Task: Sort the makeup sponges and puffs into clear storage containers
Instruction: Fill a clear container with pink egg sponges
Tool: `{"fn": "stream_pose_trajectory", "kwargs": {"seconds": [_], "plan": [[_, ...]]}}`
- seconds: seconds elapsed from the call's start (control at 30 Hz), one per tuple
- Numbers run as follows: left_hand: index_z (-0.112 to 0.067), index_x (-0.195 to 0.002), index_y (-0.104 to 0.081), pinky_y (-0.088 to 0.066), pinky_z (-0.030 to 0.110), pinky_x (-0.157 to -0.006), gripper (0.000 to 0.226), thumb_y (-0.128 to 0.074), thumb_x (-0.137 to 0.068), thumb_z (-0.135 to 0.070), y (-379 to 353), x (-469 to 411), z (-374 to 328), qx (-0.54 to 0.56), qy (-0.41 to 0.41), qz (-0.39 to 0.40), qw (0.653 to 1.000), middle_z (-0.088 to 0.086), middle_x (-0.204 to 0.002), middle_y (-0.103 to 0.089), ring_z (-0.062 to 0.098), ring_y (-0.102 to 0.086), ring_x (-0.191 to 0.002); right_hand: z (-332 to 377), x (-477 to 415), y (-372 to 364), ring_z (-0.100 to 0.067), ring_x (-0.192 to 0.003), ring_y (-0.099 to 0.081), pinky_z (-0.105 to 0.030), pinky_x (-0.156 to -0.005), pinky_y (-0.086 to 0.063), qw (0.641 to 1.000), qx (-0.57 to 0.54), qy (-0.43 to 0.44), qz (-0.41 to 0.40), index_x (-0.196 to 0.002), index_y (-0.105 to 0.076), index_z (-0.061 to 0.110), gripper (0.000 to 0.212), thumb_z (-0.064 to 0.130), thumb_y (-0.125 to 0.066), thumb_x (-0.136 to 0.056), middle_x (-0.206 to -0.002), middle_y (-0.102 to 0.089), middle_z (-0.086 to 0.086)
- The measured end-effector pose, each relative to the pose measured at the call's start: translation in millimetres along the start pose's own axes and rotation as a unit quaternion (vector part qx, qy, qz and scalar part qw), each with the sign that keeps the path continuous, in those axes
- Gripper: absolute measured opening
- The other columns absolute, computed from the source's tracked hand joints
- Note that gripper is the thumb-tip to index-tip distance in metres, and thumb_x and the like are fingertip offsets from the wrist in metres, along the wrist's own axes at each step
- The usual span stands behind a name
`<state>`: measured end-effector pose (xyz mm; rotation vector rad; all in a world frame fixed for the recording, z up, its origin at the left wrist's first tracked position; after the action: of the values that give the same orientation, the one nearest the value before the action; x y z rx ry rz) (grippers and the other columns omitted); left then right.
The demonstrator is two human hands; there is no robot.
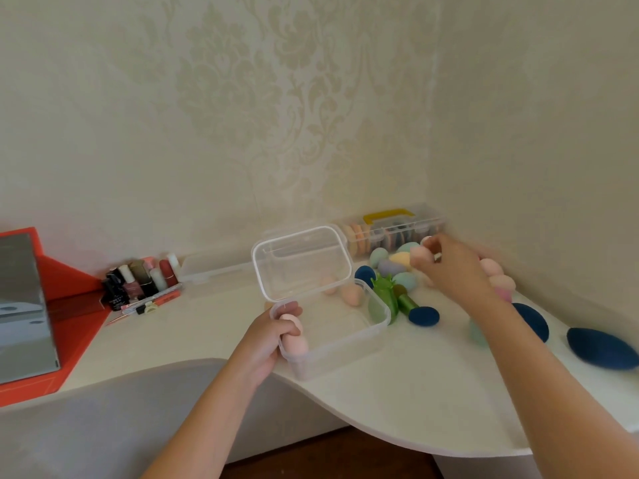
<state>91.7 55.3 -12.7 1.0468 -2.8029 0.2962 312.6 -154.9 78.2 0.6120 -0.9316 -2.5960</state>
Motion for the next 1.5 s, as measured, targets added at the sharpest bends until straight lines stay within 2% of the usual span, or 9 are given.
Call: {"fn": "stream_pose_trajectory", "kwargs": {"seconds": [0.1, 0.23, 0.37, 0.53, 0.67, 0.93, 1.23, 1.4, 1.5], "plan": [[-0.011, -0.102, -0.061, -0.043, 0.022, -0.076, 0.053, -0.053, -0.051, -0.002, 0.4, -0.2, -0.7, 0.002, 0.0, 0.001, 1.0, 0.004, -0.109, -0.06, 0.011, -0.055, -0.094, 44.9, 13.2, 4.9, -0.013, -0.084, -0.062, -0.022, -0.066, -0.043, 0.993, -0.084, 0.066, 0.043, -0.104, -0.059, 0.025, 0.019, 0.029, -0.064, -0.087, -0.096, -0.063, 0.01], [-0.01, -0.102, -0.06, -0.043, 0.021, -0.072, 0.052, -0.054, -0.051, -0.001, -0.6, 0.6, -0.6, 0.006, 0.0, 0.002, 1.0, 0.003, -0.106, -0.06, 0.01, -0.055, -0.091, 101.5, 51.5, -36.5, -0.017, -0.079, -0.069, -0.017, -0.069, -0.054, 0.94, -0.128, 0.146, 0.28, -0.101, -0.065, 0.023, 0.017, 0.023, -0.068, -0.085, -0.094, -0.067, 0.009], [-0.008, -0.106, -0.059, -0.042, 0.022, -0.074, 0.044, -0.056, -0.065, 0.008, 0.3, 0.1, 0.0, 0.007, 0.002, -0.004, 1.0, 0.003, -0.106, -0.058, 0.014, -0.054, -0.093, 115.0, 63.6, -88.3, -0.018, -0.077, -0.07, -0.033, -0.083, -0.057, 0.917, -0.077, 0.153, 0.361, -0.104, -0.065, 0.016, 0.023, 0.02, -0.071, -0.082, -0.097, -0.066, 0.001], [-0.01, -0.101, -0.059, -0.043, 0.028, -0.083, 0.044, -0.055, -0.06, 0.006, 3.7, -3.8, 2.8, 0.0, 0.011, -0.004, 1.0, 0.005, -0.105, -0.056, 0.023, -0.054, -0.103, 119.4, 81.1, -119.9, -0.01, -0.077, -0.063, -0.02, -0.074, -0.056, 0.835, -0.071, 0.14, 0.527, -0.109, -0.065, 0.003, 0.022, 0.01, -0.065, -0.088, -0.092, -0.064, -0.001], [-0.01, -0.101, -0.059, -0.045, 0.031, -0.092, 0.046, -0.053, -0.059, 0.005, 4.6, -5.6, 4.5, 0.002, 0.015, -0.006, 1.0, 0.008, -0.109, -0.058, 0.025, -0.055, -0.107, 120.3, 89.7, -131.7, -0.006, -0.083, -0.062, -0.016, -0.075, -0.053, 0.798, -0.084, 0.127, 0.584, -0.105, -0.066, 0.014, 0.017, 0.008, -0.062, -0.09, -0.094, -0.065, 0.004], [-0.008, -0.105, -0.059, -0.047, 0.027, -0.081, 0.04, -0.04, -0.079, 0.015, 6.3, -5.1, 3.4, -0.007, 0.01, -0.022, 1.0, 0.01, -0.111, -0.059, 0.023, -0.057, -0.1, 117.1, 91.3, -147.6, -0.002, -0.081, -0.064, -0.013, -0.078, -0.052, 0.787, -0.08, 0.103, 0.603, -0.118, -0.063, 0.001, 0.03, 0.002, -0.063, -0.087, -0.091, -0.067, 0.004], [-0.009, -0.101, -0.059, -0.046, 0.028, -0.08, 0.039, -0.04, -0.079, 0.016, 5.7, -3.1, 1.5, 0.002, 0.009, -0.027, 1.0, 0.007, -0.102, -0.06, 0.023, -0.059, -0.094, 122.7, 95.1, -150.3, 0.0, -0.069, -0.053, -0.011, -0.069, -0.043, 0.843, -0.019, 0.185, 0.505, -0.102, -0.071, 0.008, 0.02, 0.009, -0.069, -0.082, -0.082, -0.062, 0.006], [-0.002, -0.112, -0.059, -0.048, 0.029, -0.073, 0.058, -0.05, -0.054, 0.002, 4.9, -2.0, 3.3, -0.002, 0.019, -0.013, 1.0, 0.013, -0.099, -0.062, 0.024, -0.061, -0.085, 131.3, 100.0, -148.4, -0.006, -0.07, -0.052, -0.016, -0.066, -0.04, 0.857, 0.045, 0.232, 0.458, -0.082, -0.069, 0.017, 0.004, 0.013, -0.07, -0.08, -0.077, -0.06, 0.007], [-0.002, -0.114, -0.06, -0.05, 0.03, -0.071, 0.062, -0.048, -0.053, 0.001, 6.0, -2.5, 4.7, -0.009, 0.023, -0.012, 1.0, 0.018, -0.101, -0.064, 0.025, -0.064, -0.085, 137.5, 100.1, -148.8, -0.004, -0.054, -0.045, -0.008, -0.051, -0.034, 0.864, 0.099, 0.262, 0.418, -0.06, -0.043, 0.035, 0.038, 0.016, -0.065, -0.083, -0.058, -0.049, 0.014]]}}
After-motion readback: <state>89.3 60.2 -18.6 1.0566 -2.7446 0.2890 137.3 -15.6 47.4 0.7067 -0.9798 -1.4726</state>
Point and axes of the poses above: each hand's wrist, its own x-axis away from the middle knuckle, its own y-axis out of the back of the hand, z = x × y, the point moved 8 cm from there along -x, towards the middle knuckle
